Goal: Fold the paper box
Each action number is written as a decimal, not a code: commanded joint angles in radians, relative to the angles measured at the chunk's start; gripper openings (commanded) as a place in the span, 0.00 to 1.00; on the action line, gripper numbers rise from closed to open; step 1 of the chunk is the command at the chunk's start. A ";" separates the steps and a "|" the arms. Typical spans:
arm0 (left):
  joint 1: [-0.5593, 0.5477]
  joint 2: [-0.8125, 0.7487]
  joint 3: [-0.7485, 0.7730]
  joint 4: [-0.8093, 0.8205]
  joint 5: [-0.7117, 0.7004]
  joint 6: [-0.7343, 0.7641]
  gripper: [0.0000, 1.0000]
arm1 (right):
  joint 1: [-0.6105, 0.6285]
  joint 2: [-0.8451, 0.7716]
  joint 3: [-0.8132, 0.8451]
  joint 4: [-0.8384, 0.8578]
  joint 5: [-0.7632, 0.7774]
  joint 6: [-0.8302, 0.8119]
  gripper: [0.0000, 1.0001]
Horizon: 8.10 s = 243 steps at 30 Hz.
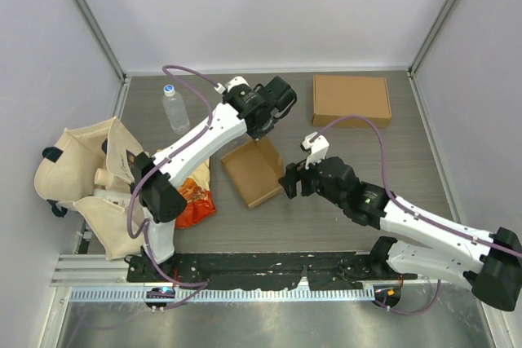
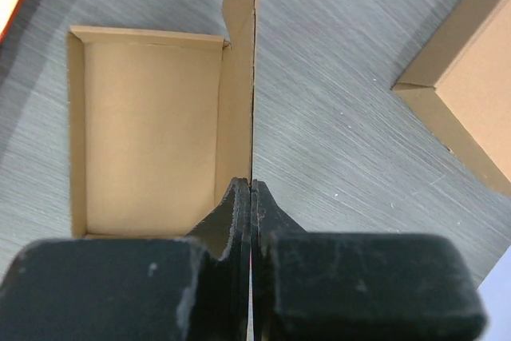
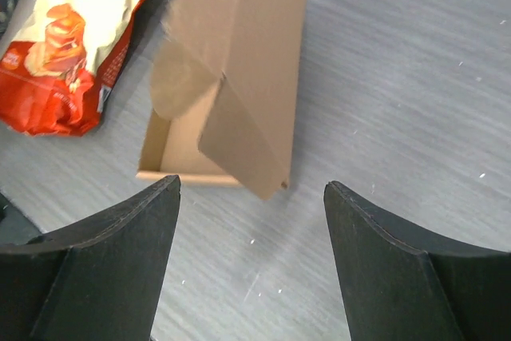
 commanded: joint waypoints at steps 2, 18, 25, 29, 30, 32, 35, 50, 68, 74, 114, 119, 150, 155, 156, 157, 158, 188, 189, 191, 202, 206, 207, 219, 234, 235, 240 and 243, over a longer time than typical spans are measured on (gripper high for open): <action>0.021 0.026 0.039 -0.069 0.052 -0.098 0.00 | 0.061 0.120 0.112 0.138 0.252 -0.077 0.74; 0.044 -0.371 -0.534 0.710 0.139 0.568 0.87 | -0.125 0.049 -0.015 0.193 0.179 -0.120 0.01; 0.263 -0.753 -1.157 1.374 0.439 0.817 0.94 | -0.482 0.097 -0.016 0.265 -0.339 -0.215 0.01; 0.440 -0.733 -1.269 1.504 0.597 0.722 0.95 | -0.540 0.243 0.153 0.192 -0.496 -0.278 0.01; 0.485 -0.716 -1.279 1.556 0.665 0.713 0.96 | -0.542 0.262 0.167 0.180 -0.512 -0.342 0.01; 0.509 -0.620 -1.216 1.641 0.746 0.712 0.93 | -0.561 0.297 0.199 0.160 -0.568 -0.376 0.01; 0.506 -0.491 -1.072 1.606 0.834 0.793 0.92 | -0.601 0.320 0.227 0.126 -0.709 -0.431 0.01; 0.517 -0.379 -0.982 1.397 1.044 1.196 0.78 | -0.706 0.405 0.344 -0.045 -0.979 -0.548 0.01; 0.515 -0.247 -0.878 1.224 1.196 1.354 0.53 | -0.706 0.440 0.347 -0.005 -0.973 -0.531 0.01; 0.504 -0.237 -0.861 1.192 1.182 1.394 0.22 | -0.706 0.438 0.345 -0.002 -0.954 -0.510 0.01; 0.222 -0.397 -1.136 1.633 0.037 0.871 0.00 | -0.233 0.520 0.382 0.176 0.612 0.235 0.01; 0.178 -0.405 -1.248 1.810 -0.025 0.871 0.00 | -0.141 0.511 0.249 0.406 0.775 0.129 0.01; -0.031 -0.440 -1.515 1.900 -0.152 0.679 0.00 | 0.026 0.403 -0.247 0.943 0.797 0.037 0.01; -0.071 -0.417 -1.549 1.939 -0.166 0.682 0.00 | 0.040 0.391 -0.313 0.983 0.788 0.029 0.01; -0.080 -0.415 -1.553 1.942 -0.177 0.691 0.00 | 0.041 0.383 -0.320 0.983 0.788 0.030 0.01; -0.097 -0.414 -1.556 1.945 -0.189 0.705 0.00 | 0.046 0.368 -0.336 0.983 0.783 0.035 0.01; -0.105 -0.414 -1.561 1.946 -0.217 0.711 0.00 | 0.047 0.360 -0.342 0.980 0.777 0.035 0.02; -0.235 -0.440 -1.556 1.908 -0.410 0.853 0.00 | 0.060 -0.023 0.396 -0.504 0.191 0.823 0.88; -0.238 -0.441 -1.555 1.907 -0.422 0.850 0.00 | 0.060 -0.031 0.321 -0.436 0.177 0.956 0.87; -0.241 -0.438 -1.552 1.908 -0.425 0.845 0.00 | 0.061 -0.057 0.238 -0.248 0.209 1.071 0.80; -0.273 -0.438 -1.541 1.902 -0.445 0.857 0.00 | 0.046 0.056 0.084 -0.029 0.386 1.451 0.74; -0.280 -0.440 -1.542 1.908 -0.451 0.863 0.00 | 0.021 0.124 0.063 0.035 0.364 1.508 0.63; -0.283 -0.435 -1.539 1.911 -0.453 0.866 0.00 | 0.020 0.133 0.058 0.049 0.357 1.512 0.61; -0.292 -0.432 -1.541 1.928 -0.455 0.892 0.00 | -0.012 0.218 0.000 0.153 0.318 1.581 0.25; -0.356 -1.102 -1.607 1.379 -0.035 0.845 0.48 | -0.022 0.178 -0.196 0.322 0.248 1.537 0.08; -0.353 -1.122 -1.593 1.353 -0.018 0.837 0.45 | -0.023 0.176 -0.210 0.348 0.242 1.531 0.11; -0.269 -1.054 -1.454 1.313 0.108 0.767 0.45 | -0.023 0.158 -0.287 0.399 0.217 1.427 0.23; -0.169 -0.881 -1.362 1.334 0.232 0.733 0.42 | -0.023 0.120 -0.290 0.399 0.197 1.305 0.36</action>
